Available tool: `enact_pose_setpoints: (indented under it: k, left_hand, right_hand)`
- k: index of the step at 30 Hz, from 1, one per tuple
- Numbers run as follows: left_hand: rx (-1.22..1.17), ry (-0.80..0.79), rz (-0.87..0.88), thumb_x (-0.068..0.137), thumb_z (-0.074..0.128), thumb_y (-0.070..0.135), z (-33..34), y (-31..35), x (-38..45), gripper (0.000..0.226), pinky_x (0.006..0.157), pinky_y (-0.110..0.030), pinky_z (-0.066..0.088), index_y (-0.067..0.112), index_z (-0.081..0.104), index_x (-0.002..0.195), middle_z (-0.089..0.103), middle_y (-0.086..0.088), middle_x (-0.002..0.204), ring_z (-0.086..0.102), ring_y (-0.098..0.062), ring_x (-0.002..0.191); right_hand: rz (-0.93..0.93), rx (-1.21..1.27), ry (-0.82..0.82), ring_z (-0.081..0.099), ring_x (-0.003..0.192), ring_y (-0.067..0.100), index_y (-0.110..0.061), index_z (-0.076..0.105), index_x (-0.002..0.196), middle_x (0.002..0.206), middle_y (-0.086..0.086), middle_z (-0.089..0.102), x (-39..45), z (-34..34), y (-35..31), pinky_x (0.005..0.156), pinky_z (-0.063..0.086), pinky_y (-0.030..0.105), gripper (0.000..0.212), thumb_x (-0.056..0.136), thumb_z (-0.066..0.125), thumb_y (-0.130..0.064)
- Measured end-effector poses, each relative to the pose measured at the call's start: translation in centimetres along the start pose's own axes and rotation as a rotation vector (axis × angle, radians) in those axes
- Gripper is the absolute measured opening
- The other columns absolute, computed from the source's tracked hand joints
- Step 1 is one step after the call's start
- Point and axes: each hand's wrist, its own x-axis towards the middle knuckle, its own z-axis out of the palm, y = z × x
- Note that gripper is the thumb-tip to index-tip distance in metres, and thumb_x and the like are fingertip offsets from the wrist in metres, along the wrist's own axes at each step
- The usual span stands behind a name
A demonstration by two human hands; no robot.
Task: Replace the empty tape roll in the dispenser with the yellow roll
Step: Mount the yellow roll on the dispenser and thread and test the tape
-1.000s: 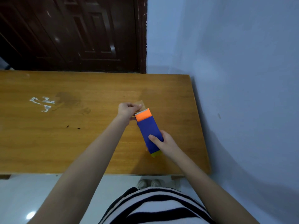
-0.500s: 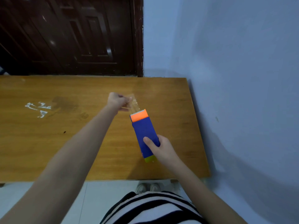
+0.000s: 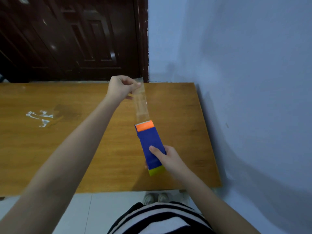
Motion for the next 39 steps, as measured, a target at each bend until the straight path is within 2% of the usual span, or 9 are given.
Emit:
enact_pose_setpoints:
  k: [6,9,12,17,23,26,32,35,39]
  left_hand:
    - [-0.020,0.072,0.161,0.084,0.071,0.025,0.0,0.4,-2.9,0.008,0.070,-0.032,0.061,0.018,0.069,0.082,0.069,-0.009,0.088,0.068,-0.022,0.087]
    - [0.001,0.101,0.204,0.084,0.071,0.028,-0.6,0.5,-4.0,0.012,0.075,-0.038,0.060,0.016,0.071,0.088,0.070,-0.003,0.089,0.068,-0.023,0.088]
    - [0.083,0.096,0.242,0.082,0.071,0.031,-0.7,0.4,-4.7,0.019,0.077,-0.030,0.058,0.016,0.073,0.093,0.069,0.005,0.096,0.068,-0.012,0.087]
    - [-0.059,0.141,0.075,0.088,0.067,0.019,-1.6,0.7,-2.4,0.015,0.064,-0.026,0.060,0.005,0.069,0.092,0.069,-0.004,0.085,0.069,-0.014,0.079]
    - [0.028,0.105,-0.130,0.087,0.068,0.014,-2.5,-1.1,1.8,0.018,0.068,-0.033,0.061,-0.003,0.068,0.093,0.067,-0.008,0.077,0.071,-0.024,0.080]
    - [0.019,0.140,-0.167,0.087,0.068,0.015,-3.0,-1.2,2.9,0.017,0.070,-0.036,0.061,-0.001,0.068,0.093,0.071,-0.014,0.088,0.071,-0.023,0.079]
    - [0.082,0.039,0.110,0.086,0.069,0.023,-3.5,3.0,0.7,0.016,0.071,-0.028,0.060,0.007,0.070,0.086,0.070,-0.005,0.083,0.071,-0.016,0.076]
    - [0.092,0.059,0.276,0.084,0.071,0.027,-3.3,4.1,-2.4,0.018,0.074,-0.024,0.057,0.010,0.073,0.088,0.070,-0.001,0.079,0.068,-0.014,0.077]
    - [0.172,0.015,0.488,0.081,0.072,0.029,-2.4,3.7,-8.0,0.015,0.074,-0.011,0.050,0.017,0.073,0.089,0.068,0.005,0.083,0.063,-0.003,0.077]
  right_hand:
    - [0.019,0.127,-0.012,0.069,0.062,0.017,-0.001,0.063,0.103,0.080,0.012,0.072,0.3,-0.4,-0.7,0.062,0.058,0.026,0.029,0.095,0.055,-0.027]
    - [0.008,0.138,-0.029,0.070,0.060,0.016,-0.006,0.063,0.097,0.077,0.009,0.072,0.1,-0.3,-0.8,0.061,0.058,0.025,0.021,0.095,0.055,-0.026]
    - [0.020,0.149,-0.040,0.070,0.063,0.016,-0.009,0.063,0.095,0.076,0.007,0.073,-0.1,-0.2,-0.9,0.062,0.058,0.026,0.020,0.095,0.055,-0.027]
    - [-0.019,0.083,-0.111,0.068,0.068,0.013,-0.010,0.062,0.091,0.083,0.006,0.069,-1.3,0.9,-0.3,0.064,0.056,0.021,0.017,0.095,0.055,-0.025]
    - [-0.079,0.059,-0.143,0.068,0.066,0.007,-0.013,0.060,0.090,0.079,0.000,0.069,-2.2,2.2,-1.1,0.064,0.054,0.019,0.017,0.095,0.054,-0.028]
    - [-0.088,0.061,-0.144,0.068,0.067,0.011,-0.011,0.061,0.091,0.079,0.002,0.070,-2.6,2.3,-0.9,0.066,0.055,0.023,0.020,0.095,0.054,-0.030]
    - [-0.058,0.113,-0.061,0.066,0.067,0.023,0.011,0.061,0.103,0.079,0.015,0.068,-2.4,1.7,-0.9,0.070,0.054,0.034,0.050,0.090,0.059,-0.038]
    - [0.005,0.157,-0.100,0.068,0.062,0.018,0.002,0.064,0.101,0.074,0.011,0.071,-2.3,1.2,-1.3,0.066,0.056,0.026,0.038,0.097,0.050,-0.033]
    - [0.130,0.432,-0.141,0.071,0.070,0.025,-0.009,0.067,0.098,0.081,0.014,0.074,-1.7,0.8,-1.6,0.077,0.054,0.037,0.047,0.098,0.036,-0.045]
